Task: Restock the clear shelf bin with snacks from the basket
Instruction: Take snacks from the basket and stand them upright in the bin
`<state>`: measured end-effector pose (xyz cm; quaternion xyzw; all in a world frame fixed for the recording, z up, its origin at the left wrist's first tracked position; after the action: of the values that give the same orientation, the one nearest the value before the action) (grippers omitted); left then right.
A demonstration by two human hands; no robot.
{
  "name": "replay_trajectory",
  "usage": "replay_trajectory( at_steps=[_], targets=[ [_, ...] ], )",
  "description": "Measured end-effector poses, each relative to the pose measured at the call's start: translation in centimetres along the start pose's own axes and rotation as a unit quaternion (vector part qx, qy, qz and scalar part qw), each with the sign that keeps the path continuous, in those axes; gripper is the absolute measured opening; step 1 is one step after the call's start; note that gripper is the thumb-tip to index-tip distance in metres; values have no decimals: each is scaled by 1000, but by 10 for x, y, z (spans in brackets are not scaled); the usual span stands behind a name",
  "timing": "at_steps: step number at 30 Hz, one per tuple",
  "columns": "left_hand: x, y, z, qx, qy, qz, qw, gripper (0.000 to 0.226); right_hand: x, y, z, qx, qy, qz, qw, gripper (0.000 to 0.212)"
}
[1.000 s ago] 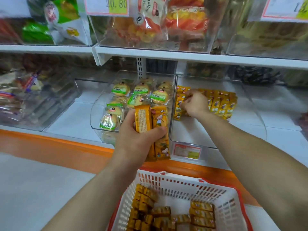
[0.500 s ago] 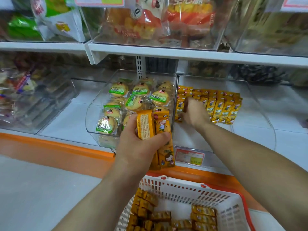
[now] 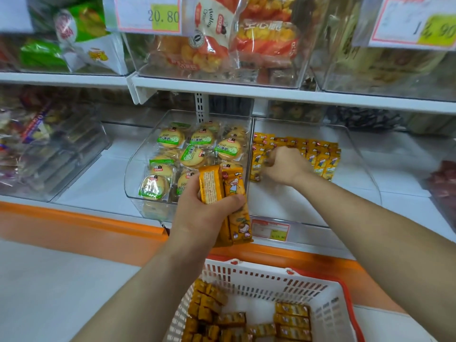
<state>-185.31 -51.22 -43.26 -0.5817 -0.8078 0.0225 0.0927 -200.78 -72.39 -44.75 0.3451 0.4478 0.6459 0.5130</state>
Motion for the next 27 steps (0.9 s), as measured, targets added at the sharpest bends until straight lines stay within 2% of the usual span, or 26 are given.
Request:
replay_trajectory(
  at_steps=[3, 6, 8, 12, 17, 20, 24, 27],
  targets=[
    [1, -6, 6, 6, 20, 12, 1000, 35, 55, 33, 12, -172, 37, -11, 984, 10],
    [5, -17, 13, 5, 37, 30, 999, 35, 132, 39, 31, -335, 84, 68, 936, 15],
    [8, -27, 18, 2, 47, 43, 998, 33, 177, 35, 36, -372, 91, 114, 916, 33],
    [18, -51, 29, 13, 77, 91, 993, 23, 201, 24, 20, -412, 50, 125, 901, 60],
    [21, -62, 25, 45, 90, 113, 988, 29, 195, 15, -5, -563, -15, 156, 811, 67],
    [17, -57, 23, -11, 88, 108, 990, 29, 191, 16, -17, -581, -16, 157, 799, 61],
    [15, -51, 30, -73, 106, 91, 987, 26, 181, 19, -32, -604, -42, 128, 786, 41],
    [14, -47, 32, -90, 115, 91, 985, 24, 160, 33, -43, -585, -52, 66, 807, 30]
  ],
)
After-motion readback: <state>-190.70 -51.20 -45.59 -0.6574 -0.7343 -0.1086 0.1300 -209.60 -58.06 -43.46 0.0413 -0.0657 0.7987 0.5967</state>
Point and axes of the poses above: each hand's wrist, its own x-axis away from the middle knuckle, its own y-axis out of the back of the hand, z = x × y, the point moved 10 cm from there along -x, towards the middle knuckle, and after that the axes turned 2 degrees about -x, right-handed, at the moved point
